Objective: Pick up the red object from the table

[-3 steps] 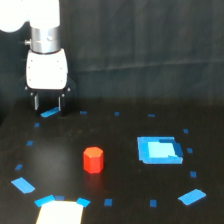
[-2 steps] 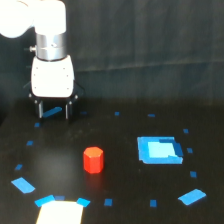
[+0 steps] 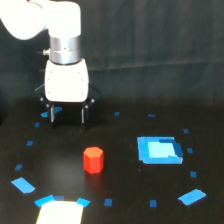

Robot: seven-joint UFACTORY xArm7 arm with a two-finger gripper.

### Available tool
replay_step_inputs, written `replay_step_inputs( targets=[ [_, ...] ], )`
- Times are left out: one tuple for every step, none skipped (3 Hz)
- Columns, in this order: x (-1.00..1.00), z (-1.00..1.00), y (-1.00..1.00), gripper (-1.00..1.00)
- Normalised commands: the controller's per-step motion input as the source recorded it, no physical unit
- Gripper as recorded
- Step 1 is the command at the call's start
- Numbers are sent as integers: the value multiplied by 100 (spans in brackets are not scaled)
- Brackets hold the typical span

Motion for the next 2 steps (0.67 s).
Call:
replay_step_inputs(
  targets=[
    [90, -46, -100, 100],
    [35, -34, -94, 100]
  ],
)
